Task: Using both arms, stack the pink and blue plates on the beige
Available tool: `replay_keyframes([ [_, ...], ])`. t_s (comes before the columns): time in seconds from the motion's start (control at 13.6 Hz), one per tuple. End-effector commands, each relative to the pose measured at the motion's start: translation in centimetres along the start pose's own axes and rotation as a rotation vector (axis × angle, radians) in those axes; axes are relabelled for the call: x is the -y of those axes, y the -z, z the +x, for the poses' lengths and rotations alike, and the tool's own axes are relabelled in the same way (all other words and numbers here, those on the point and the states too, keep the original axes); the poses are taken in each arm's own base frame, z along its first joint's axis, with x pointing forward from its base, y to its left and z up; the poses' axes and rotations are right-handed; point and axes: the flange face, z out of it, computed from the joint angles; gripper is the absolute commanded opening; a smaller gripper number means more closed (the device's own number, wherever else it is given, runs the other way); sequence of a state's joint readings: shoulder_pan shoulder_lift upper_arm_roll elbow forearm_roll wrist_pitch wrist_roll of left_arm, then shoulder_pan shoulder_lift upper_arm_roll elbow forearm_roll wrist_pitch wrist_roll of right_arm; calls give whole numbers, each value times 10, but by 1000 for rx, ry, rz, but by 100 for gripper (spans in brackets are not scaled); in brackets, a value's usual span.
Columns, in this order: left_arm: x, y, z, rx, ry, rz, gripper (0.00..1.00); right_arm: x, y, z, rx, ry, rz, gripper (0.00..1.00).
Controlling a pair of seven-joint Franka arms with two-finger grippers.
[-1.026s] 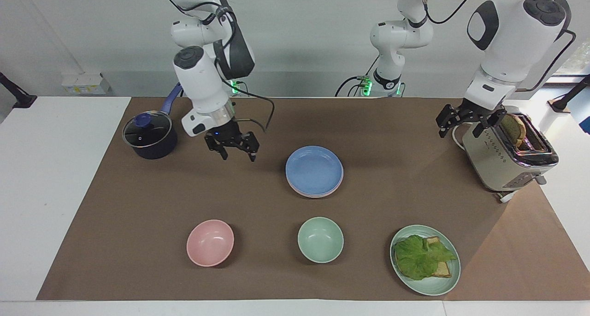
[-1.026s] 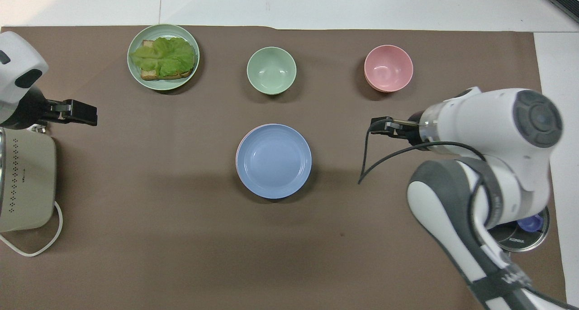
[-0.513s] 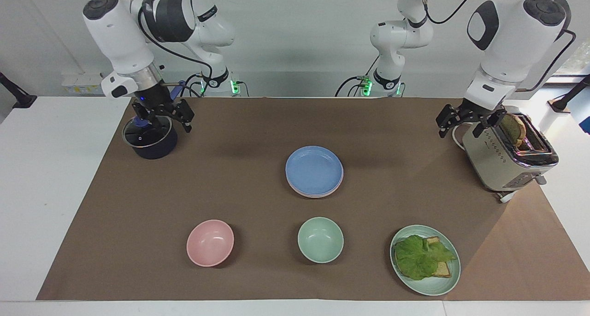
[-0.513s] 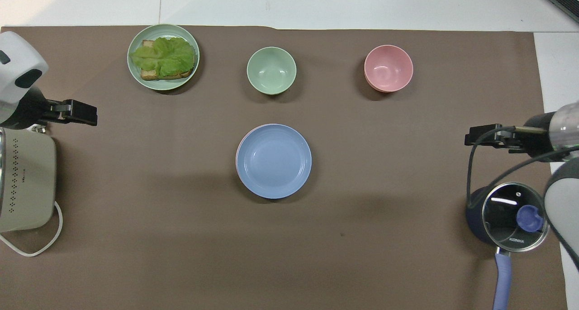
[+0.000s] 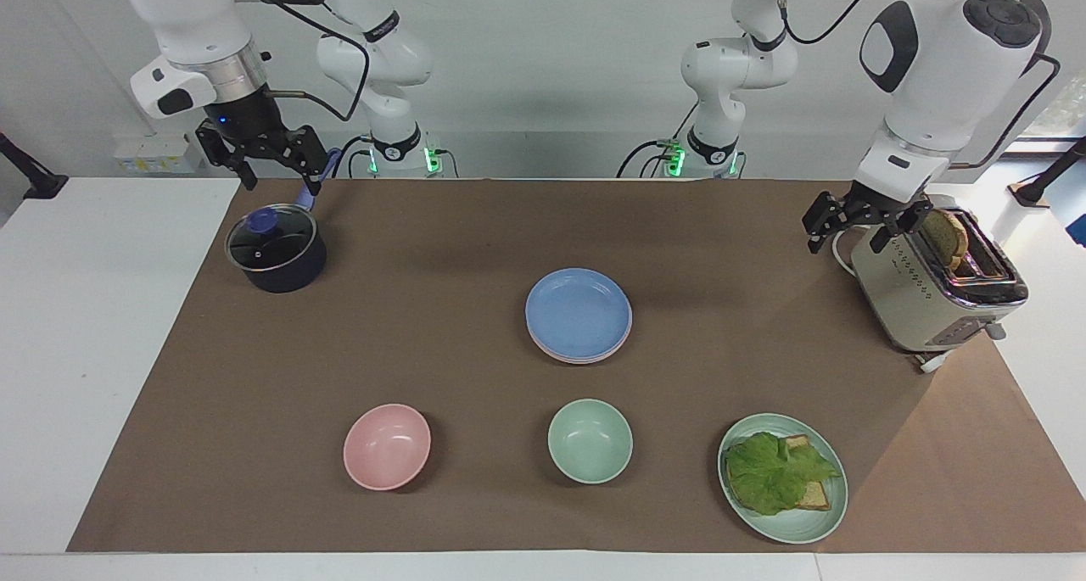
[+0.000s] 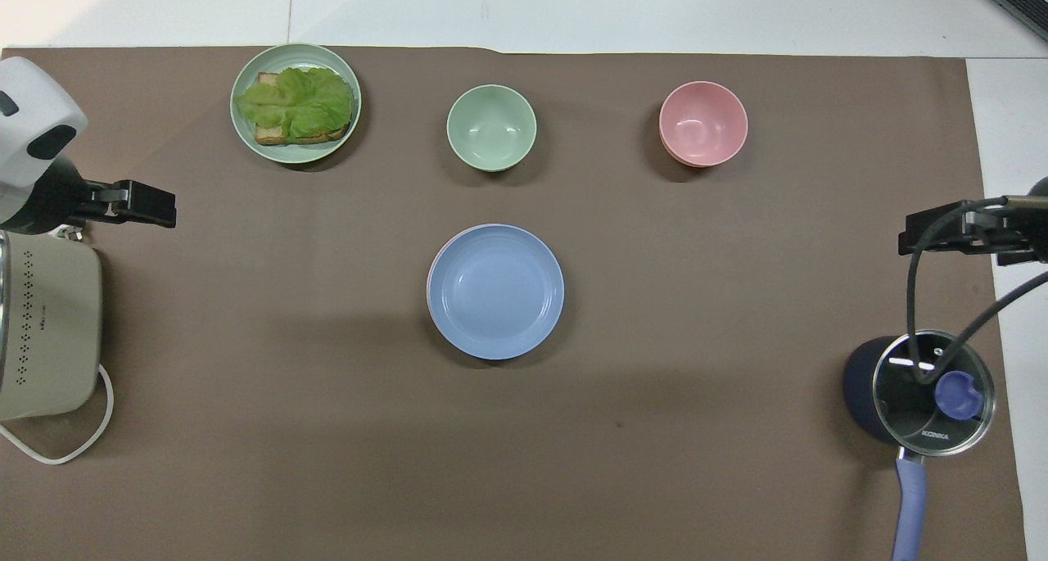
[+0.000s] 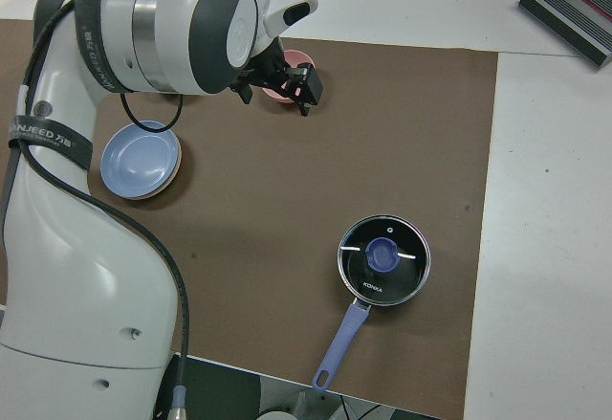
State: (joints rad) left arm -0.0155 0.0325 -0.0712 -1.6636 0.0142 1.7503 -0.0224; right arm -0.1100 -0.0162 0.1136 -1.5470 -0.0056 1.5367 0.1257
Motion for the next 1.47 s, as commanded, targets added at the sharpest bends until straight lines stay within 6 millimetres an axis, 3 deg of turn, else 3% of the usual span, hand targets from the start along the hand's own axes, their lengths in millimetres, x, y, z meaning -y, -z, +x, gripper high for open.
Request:
replay_keyframes([
  [0.0, 4, 5, 0, 9, -1, 16, 100, 7, 0, 7, 13, 13, -25, 100],
  [0.81, 3, 5, 0, 9, -2, 16, 100, 7, -13, -14, 48, 8, -22, 100],
  [1.39, 4, 5, 0, 9, -1, 16, 100, 7, -13, -15, 43, 8, -22, 100],
])
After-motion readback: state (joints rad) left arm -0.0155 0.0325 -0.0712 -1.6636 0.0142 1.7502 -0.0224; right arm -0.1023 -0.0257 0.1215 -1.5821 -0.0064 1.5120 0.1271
